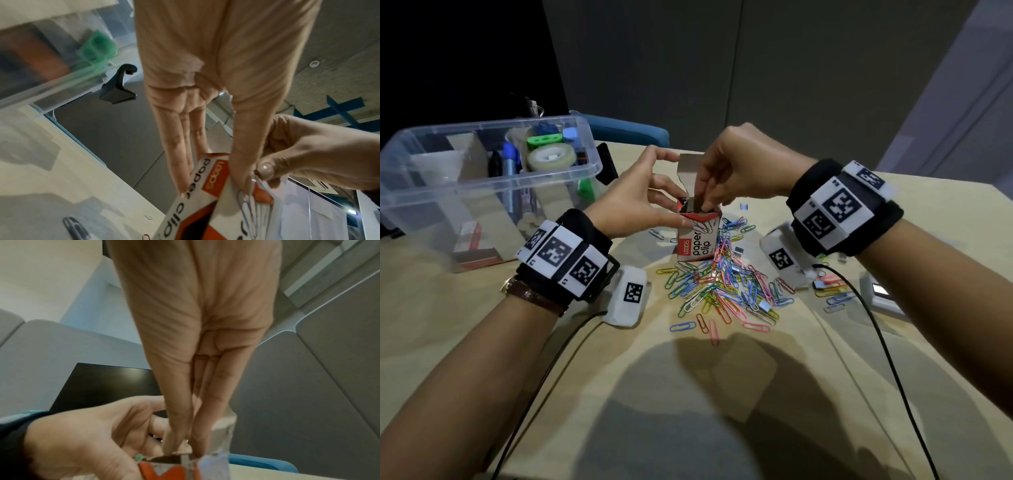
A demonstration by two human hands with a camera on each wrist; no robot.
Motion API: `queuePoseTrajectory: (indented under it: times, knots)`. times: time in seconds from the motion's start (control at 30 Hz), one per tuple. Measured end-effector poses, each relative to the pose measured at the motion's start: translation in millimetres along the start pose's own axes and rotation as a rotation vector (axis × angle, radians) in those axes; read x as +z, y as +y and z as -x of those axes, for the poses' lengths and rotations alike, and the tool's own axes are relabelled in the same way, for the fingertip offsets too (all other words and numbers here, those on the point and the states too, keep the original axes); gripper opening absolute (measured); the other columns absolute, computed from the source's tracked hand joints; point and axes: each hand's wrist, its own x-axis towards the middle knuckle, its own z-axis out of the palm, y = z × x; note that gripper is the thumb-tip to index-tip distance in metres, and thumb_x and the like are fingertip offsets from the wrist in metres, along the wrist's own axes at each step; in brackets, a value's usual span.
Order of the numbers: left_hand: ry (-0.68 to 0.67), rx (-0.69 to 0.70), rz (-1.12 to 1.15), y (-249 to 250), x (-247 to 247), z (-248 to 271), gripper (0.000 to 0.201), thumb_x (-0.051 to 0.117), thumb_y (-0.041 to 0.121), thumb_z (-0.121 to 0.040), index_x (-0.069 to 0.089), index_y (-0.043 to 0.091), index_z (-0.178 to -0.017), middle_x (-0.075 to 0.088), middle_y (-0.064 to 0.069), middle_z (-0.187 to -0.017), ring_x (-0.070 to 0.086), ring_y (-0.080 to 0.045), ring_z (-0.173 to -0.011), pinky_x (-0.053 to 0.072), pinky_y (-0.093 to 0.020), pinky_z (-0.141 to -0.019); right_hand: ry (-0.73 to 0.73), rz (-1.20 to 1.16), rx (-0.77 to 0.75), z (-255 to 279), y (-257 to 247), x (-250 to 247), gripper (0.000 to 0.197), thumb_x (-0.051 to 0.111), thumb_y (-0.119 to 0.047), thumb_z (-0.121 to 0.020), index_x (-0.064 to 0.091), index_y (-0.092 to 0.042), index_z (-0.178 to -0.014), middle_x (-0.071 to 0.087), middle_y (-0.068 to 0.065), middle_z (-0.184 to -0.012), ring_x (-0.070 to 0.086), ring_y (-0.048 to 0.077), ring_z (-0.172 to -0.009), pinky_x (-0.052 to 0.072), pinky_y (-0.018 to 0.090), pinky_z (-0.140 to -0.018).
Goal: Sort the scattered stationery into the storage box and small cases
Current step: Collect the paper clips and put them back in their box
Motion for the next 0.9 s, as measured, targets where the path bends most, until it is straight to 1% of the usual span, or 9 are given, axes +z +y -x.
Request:
queuePoseTrajectory:
  times: [0.1, 0.23, 0.3, 0.33, 0.47, 0.57, 0.67, 0.8, 0.9]
  knots:
    - [0.024, -0.003, -0.006, 1, -1, 1, 0.082, 0.086, 0.003, -0.064, 0.038, 0.019, -0.128, 0.068, -0.007, -0.098, 0.070, -0.028, -0.090, 0.059, -0.039, -0.082, 0.090, -0.094, 0.017, 1, 6, -6, 0.012, 0.079, -0.005, -0.077, 0.073, -0.002, -0.088, 0.075, 0.007, -0.078, 0.074, 0.013, -0.073, 0.060, 0.023, -0.067]
    - [0.155, -0.010, -0.016, 3, -9, 0, 0.077, 0.083, 0.005, -0.070, 0.034, 0.019, -0.129, 0.066, -0.008, -0.104, 0.068, -0.023, -0.091, 0.058, -0.038, -0.082, 0.294, -0.131, 0.122, 0, 33, -22, 0.012, 0.078, -0.011, -0.080, 0.073, -0.001, -0.084, 0.073, 0.009, -0.075, 0.071, 0.009, -0.066, 0.059, 0.022, -0.061]
    - [0.229, -0.012, -0.026, 2, -13, -2, 0.075, 0.081, 0.005, -0.072, 0.033, 0.021, -0.128, 0.064, -0.006, -0.104, 0.066, -0.020, -0.094, 0.057, -0.038, -0.083, 0.155, 0.022, 0.200, -6, 53, -16, 0.009, 0.075, -0.004, -0.080, 0.075, -0.005, -0.089, 0.073, 0.008, -0.079, 0.070, 0.006, -0.064, 0.061, 0.029, -0.066]
    - [0.250, -0.011, -0.031, 1, -14, -3, 0.075, 0.081, 0.005, -0.072, 0.033, 0.022, -0.128, 0.064, -0.005, -0.104, 0.066, -0.019, -0.095, 0.056, -0.038, -0.084, 0.053, 0.117, 0.216, -9, 62, -9, 0.018, 0.077, -0.001, -0.078, 0.075, -0.008, -0.094, 0.073, 0.007, -0.083, 0.070, 0.008, -0.068, 0.061, 0.032, -0.070]
    - [0.245, -0.012, -0.059, 1, -13, -4, 0.079, 0.081, 0.006, -0.072, 0.032, 0.021, -0.132, 0.065, -0.004, -0.105, 0.067, -0.015, -0.092, 0.056, -0.033, -0.082, -0.202, 0.397, 0.165, -20, 85, 19, 0.040, 0.088, -0.015, -0.067, 0.074, -0.018, -0.105, 0.071, 0.000, -0.099, 0.065, 0.013, -0.086, 0.054, 0.029, -0.080]
    - [0.215, -0.012, -0.057, -1, -11, -4, 0.080, 0.082, 0.006, -0.071, 0.031, 0.020, -0.131, 0.066, -0.005, -0.103, 0.068, -0.012, -0.085, 0.056, -0.026, -0.075, -0.200, 0.320, 0.206, -24, 94, 25, 0.028, 0.085, -0.010, -0.072, 0.071, -0.016, -0.096, 0.069, -0.001, -0.091, 0.069, 0.021, -0.082, 0.058, 0.029, -0.068]
    - [0.205, -0.021, -0.056, -4, -11, -4, 0.082, 0.084, 0.008, -0.069, 0.032, 0.022, -0.131, 0.067, -0.003, -0.102, 0.068, -0.013, -0.086, 0.057, -0.027, -0.077, -0.173, 0.239, 0.221, -24, 100, 27, 0.017, 0.077, -0.002, -0.078, 0.068, -0.014, -0.086, 0.068, 0.004, -0.079, 0.064, 0.019, -0.070, 0.052, 0.016, -0.049]
    - [0.166, -0.050, -0.024, -3, -11, -4, 0.083, 0.083, 0.007, -0.069, 0.031, 0.022, -0.132, 0.066, -0.005, -0.104, 0.069, -0.018, -0.088, 0.058, -0.035, -0.080, -0.151, 0.317, 0.219, -14, 101, 31, 0.012, 0.075, -0.010, -0.081, 0.072, -0.010, -0.093, 0.065, -0.001, -0.077, 0.061, 0.015, -0.071, 0.054, 0.024, -0.063]
    - [0.128, -0.070, 0.013, -3, -10, -3, 0.083, 0.082, 0.003, -0.070, 0.031, 0.021, -0.134, 0.065, -0.008, -0.106, 0.069, -0.023, -0.090, 0.059, -0.039, -0.081, -0.079, 0.382, 0.178, -3, 98, 34, 0.013, 0.072, -0.007, -0.078, 0.074, -0.009, -0.091, 0.066, -0.002, -0.074, 0.060, 0.013, -0.068, 0.051, 0.024, -0.071]
